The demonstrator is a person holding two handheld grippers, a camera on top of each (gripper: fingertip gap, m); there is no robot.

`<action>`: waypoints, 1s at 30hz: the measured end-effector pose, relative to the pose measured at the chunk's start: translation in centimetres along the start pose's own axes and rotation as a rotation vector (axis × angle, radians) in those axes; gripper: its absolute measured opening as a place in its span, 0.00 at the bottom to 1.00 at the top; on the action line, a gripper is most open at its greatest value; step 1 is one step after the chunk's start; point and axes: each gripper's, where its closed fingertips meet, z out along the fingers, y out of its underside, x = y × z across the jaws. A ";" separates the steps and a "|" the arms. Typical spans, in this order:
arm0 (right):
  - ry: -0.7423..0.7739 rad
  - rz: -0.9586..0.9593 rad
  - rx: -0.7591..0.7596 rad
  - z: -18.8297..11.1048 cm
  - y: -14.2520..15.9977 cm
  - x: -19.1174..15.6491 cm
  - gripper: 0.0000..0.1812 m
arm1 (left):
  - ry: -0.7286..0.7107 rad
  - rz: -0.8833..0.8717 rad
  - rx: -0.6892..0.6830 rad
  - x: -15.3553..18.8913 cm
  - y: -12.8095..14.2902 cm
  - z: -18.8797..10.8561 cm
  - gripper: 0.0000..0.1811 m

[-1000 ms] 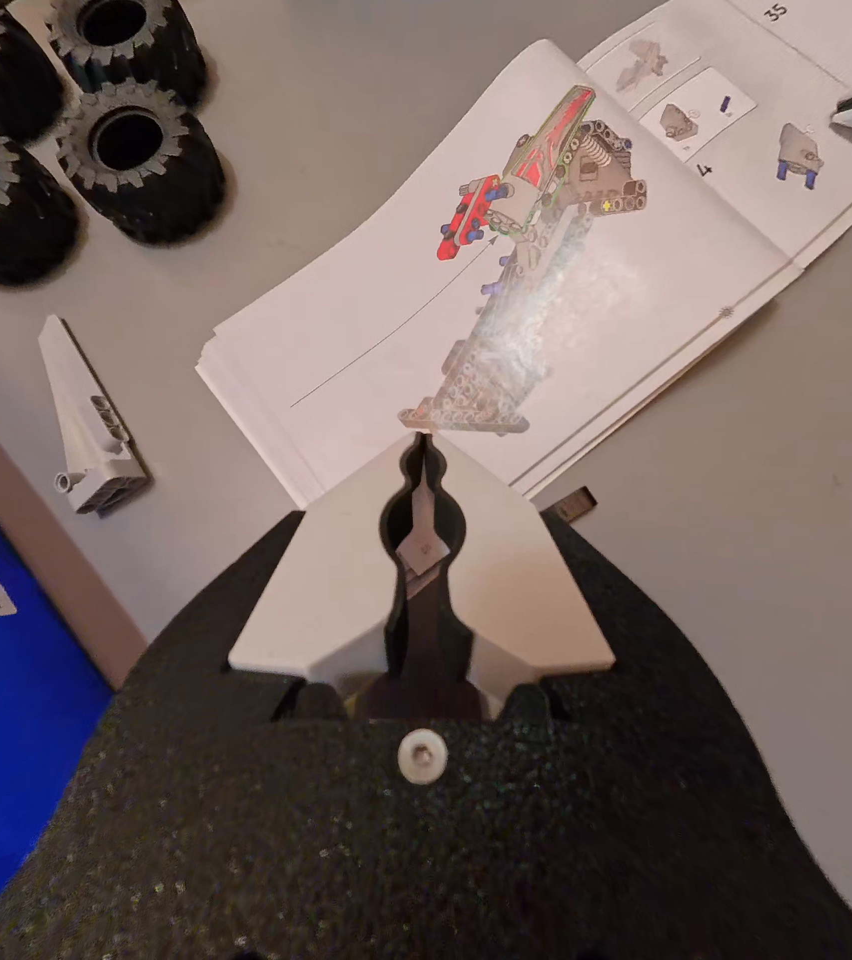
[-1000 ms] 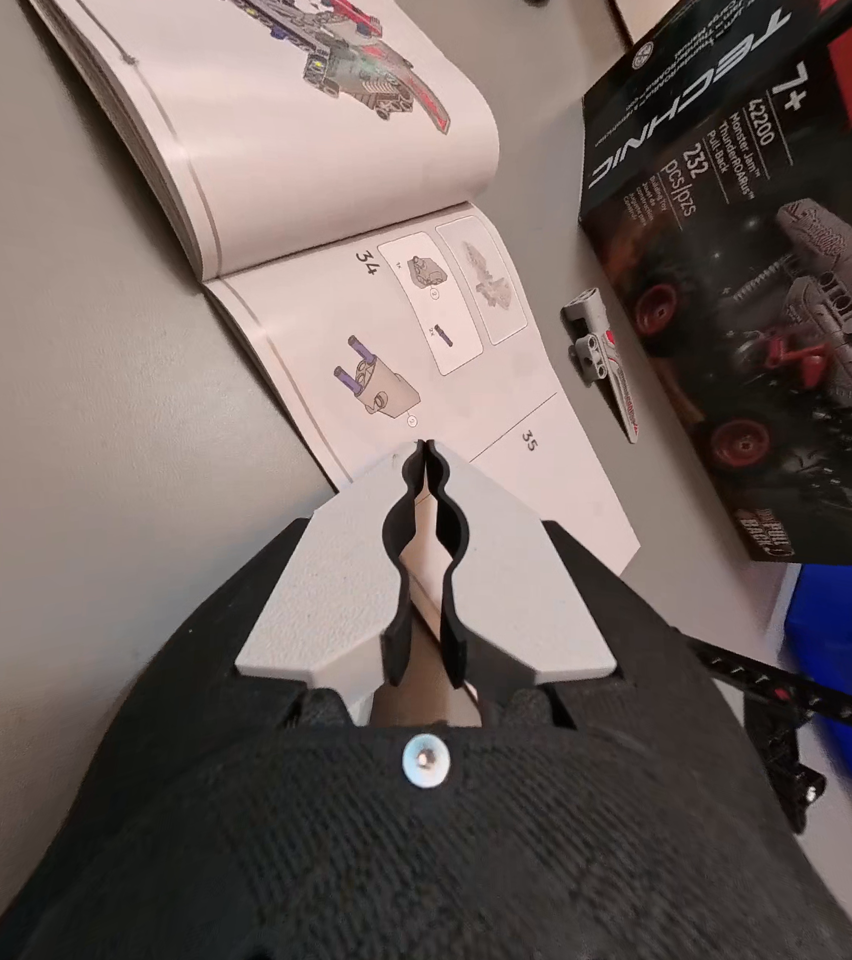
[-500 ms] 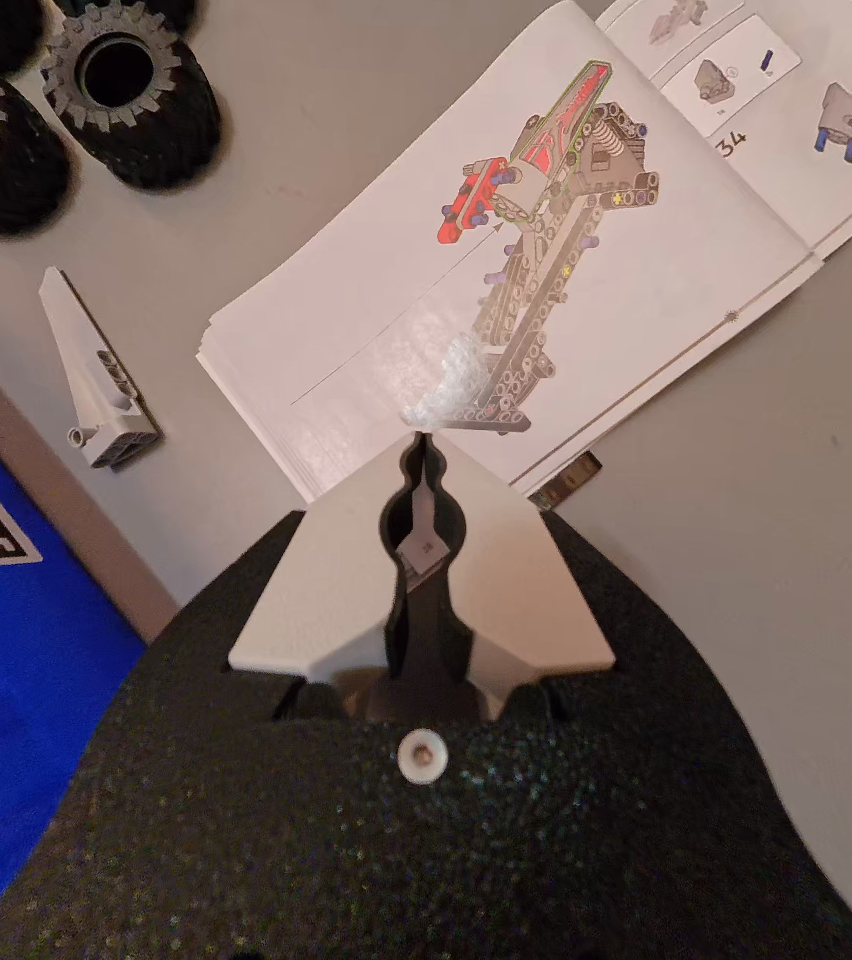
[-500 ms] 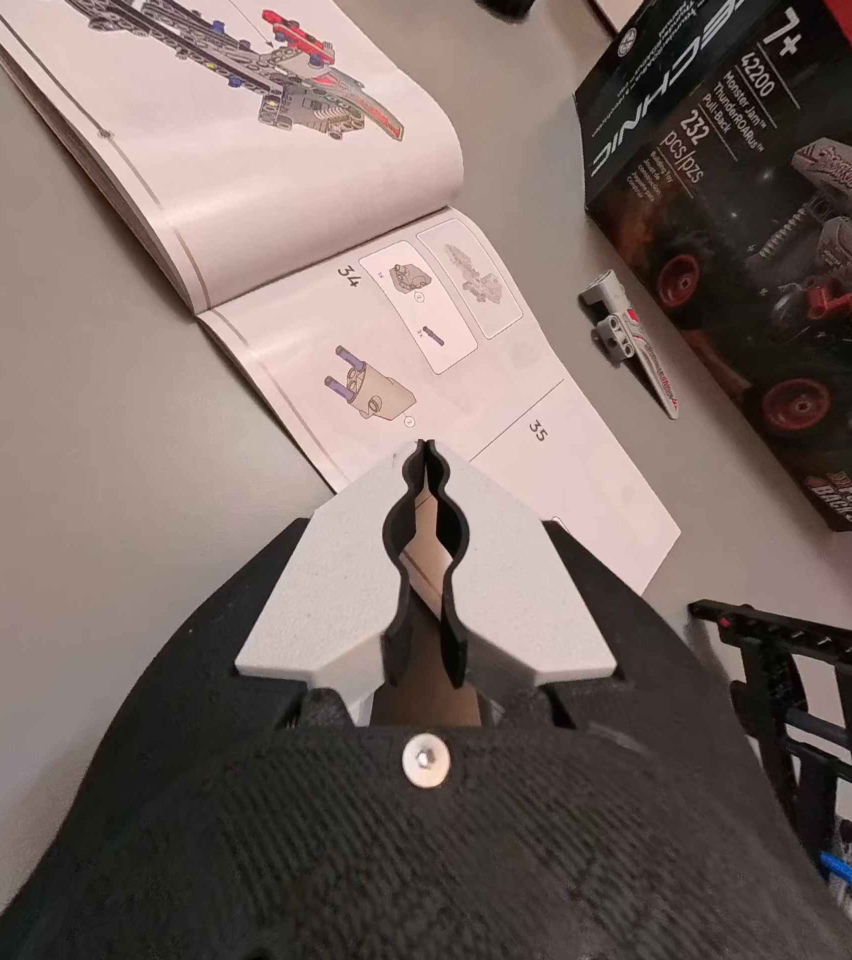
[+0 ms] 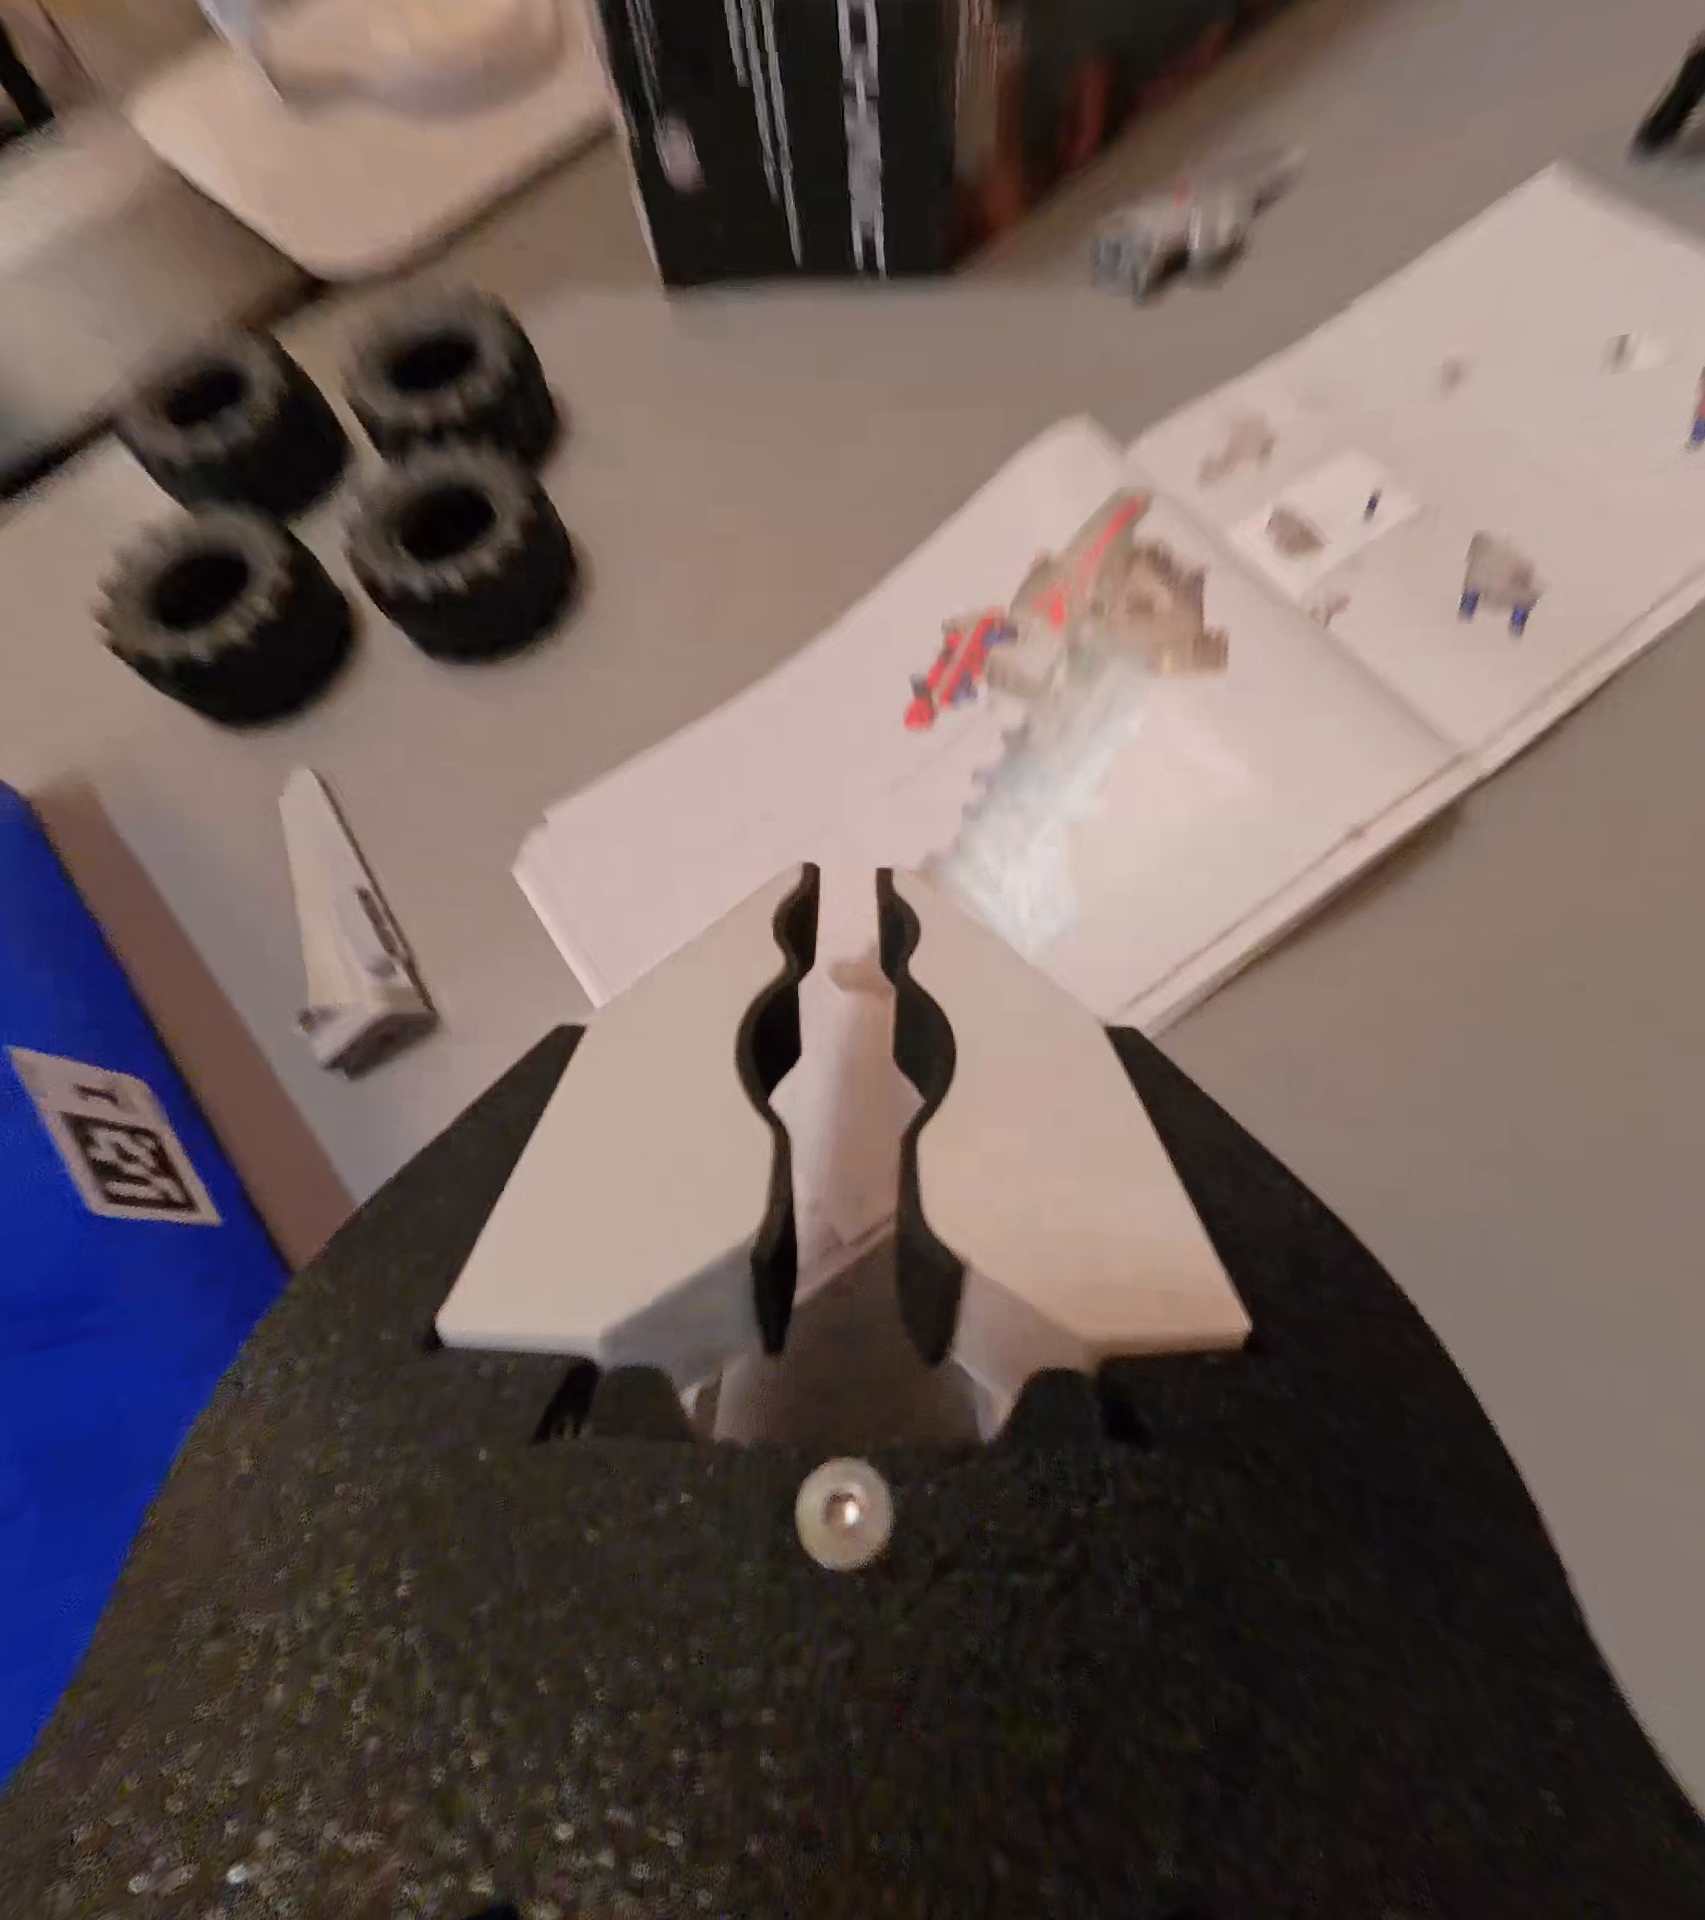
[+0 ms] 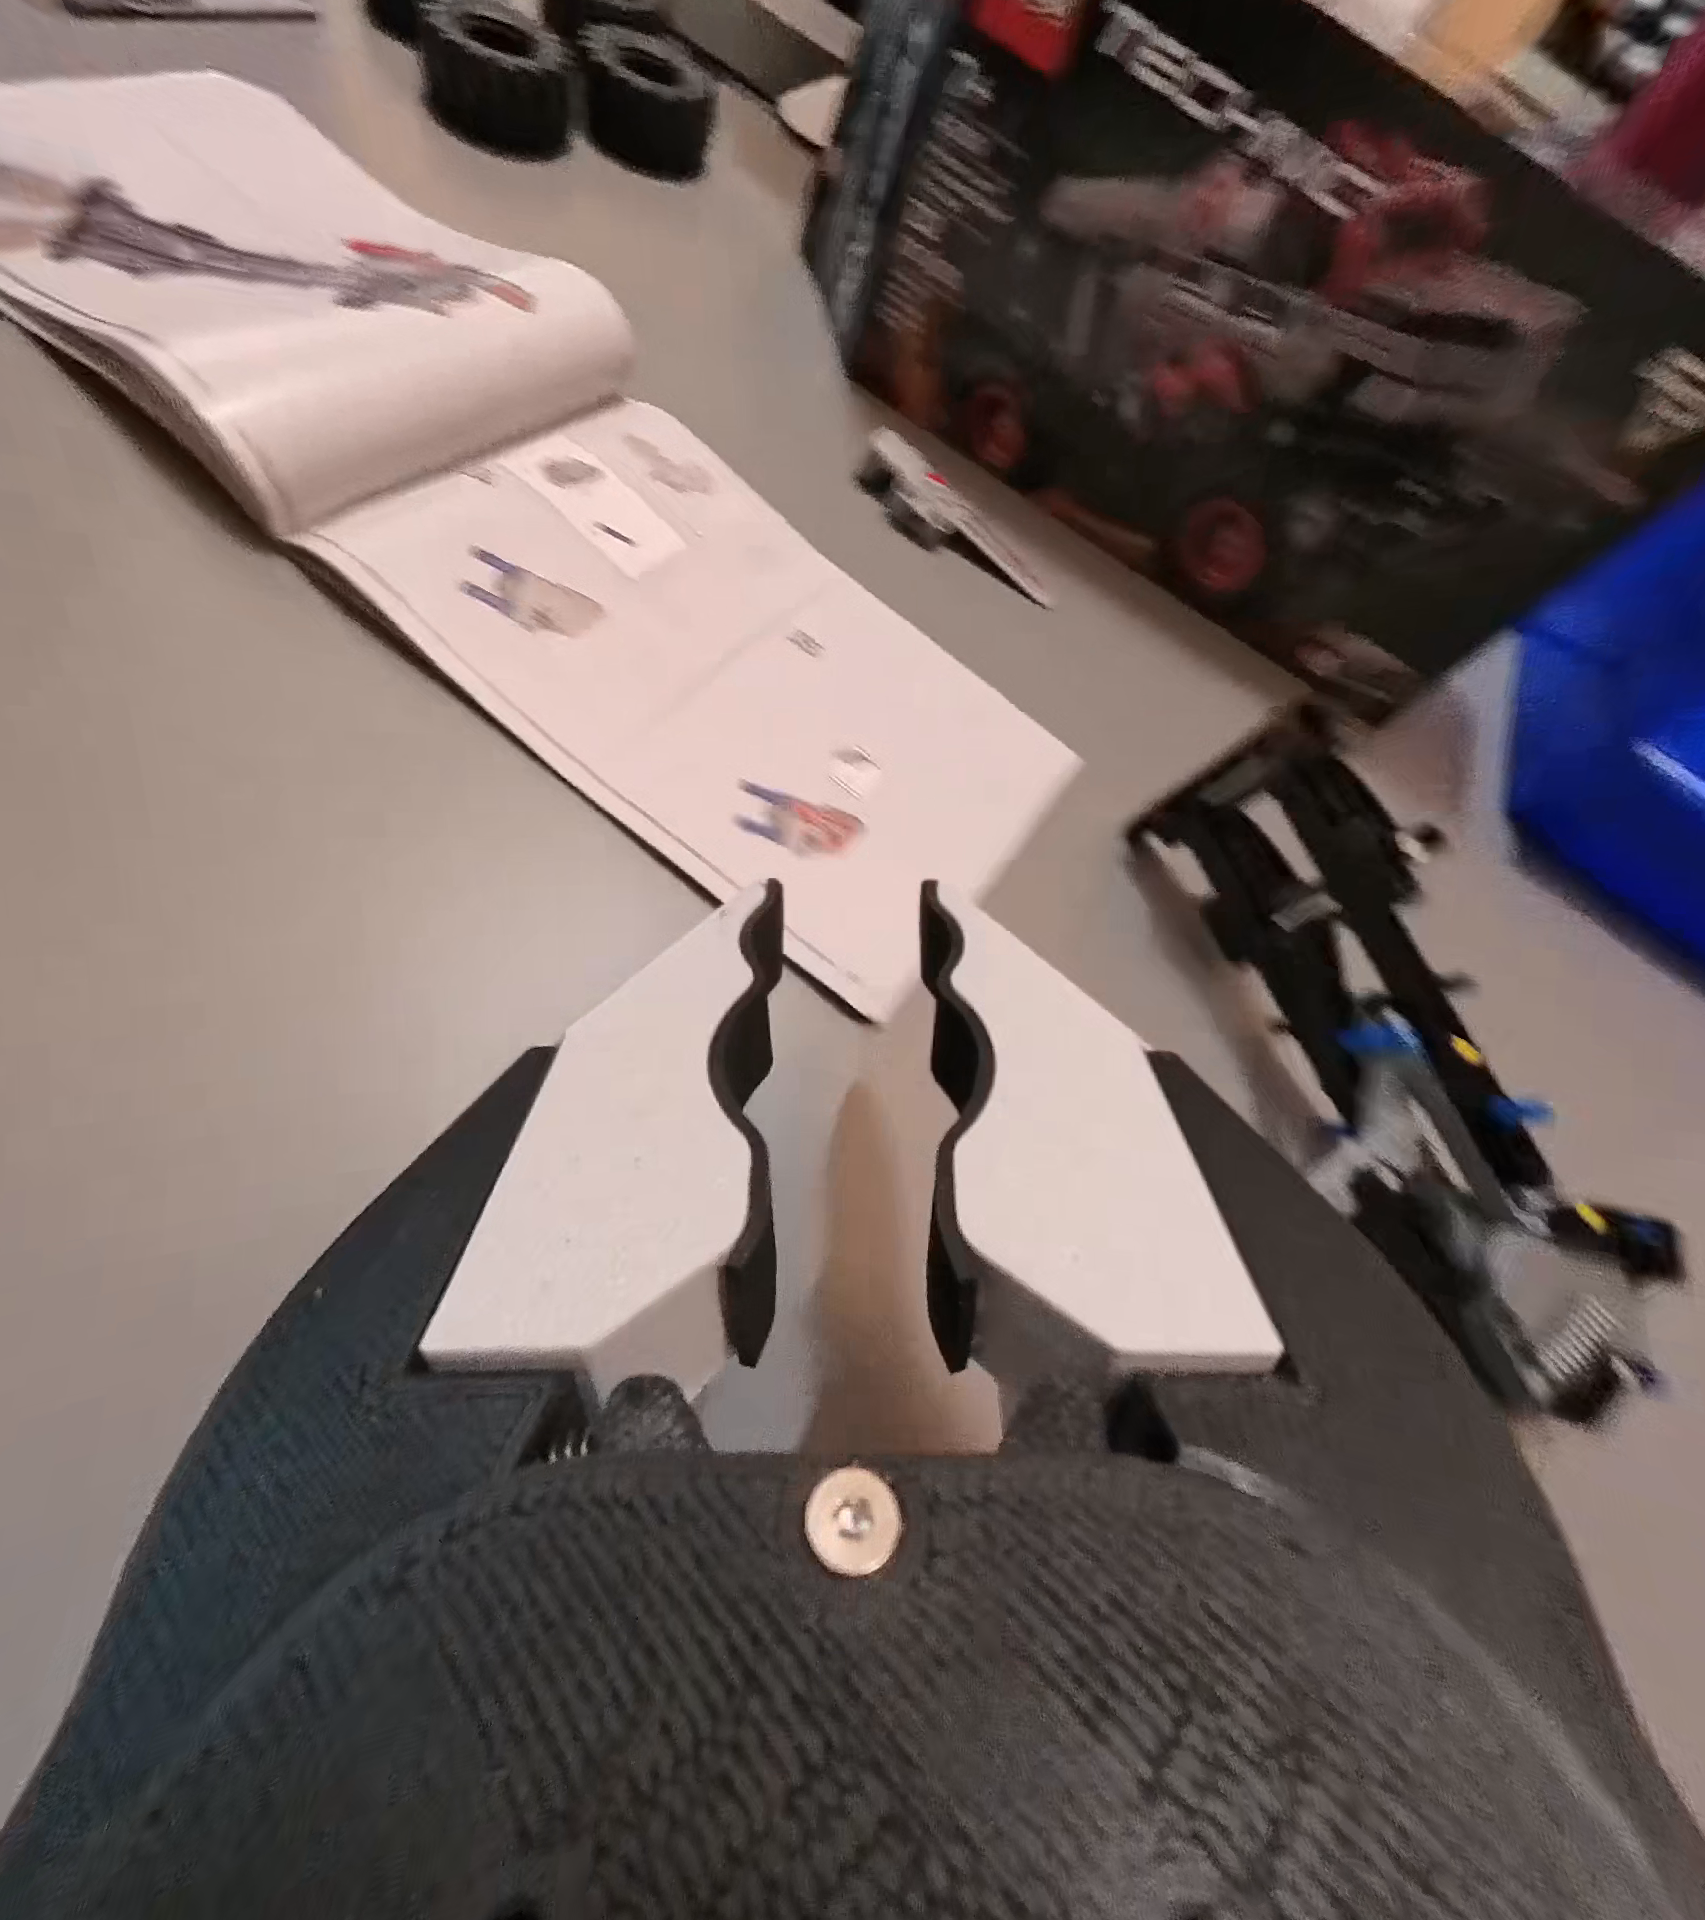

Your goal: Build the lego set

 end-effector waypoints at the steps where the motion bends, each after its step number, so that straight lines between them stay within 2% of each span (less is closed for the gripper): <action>1: 0.043 0.006 0.002 -0.8 0.7 1.3 0.13 | -0.024 -0.005 0.061 -0.3 -1.2 -0.4 0.05; 5: 0.285 0.063 0.003 -4.0 3.3 8.7 0.14 | -0.175 -0.026 0.292 -2.4 -5.9 -2.6 0.05; 9: 0.500 0.199 0.140 -7.2 4.0 17.2 0.15 | -0.296 -0.089 0.492 -4.1 -10.5 -4.6 0.05; 11: 0.578 0.259 0.250 -8.2 4.6 20.6 0.15 | -0.333 -0.065 0.555 -4.3 -11.7 -4.9 0.04; 13: 0.609 0.317 0.316 -8.5 6.1 22.4 0.16 | -0.347 -0.004 0.569 -3.8 -11.8 -4.7 0.02; 15: 0.618 0.348 0.408 -9.3 6.0 22.7 0.18 | -0.372 0.058 0.572 -3.4 -11.2 -4.3 0.01; 17: 0.644 0.284 0.514 -10.1 4.7 22.3 0.14 | -0.390 0.089 0.560 -3.4 -10.5 -3.8 0.00; 24: 0.704 0.039 0.463 -8.8 3.7 20.9 0.14 | -0.387 0.159 0.521 -2.8 -10.6 -3.4 0.00; 30: 0.754 -0.011 0.452 -8.8 3.6 20.7 0.12 | -0.431 0.177 0.464 -3.3 -10.0 -3.4 0.00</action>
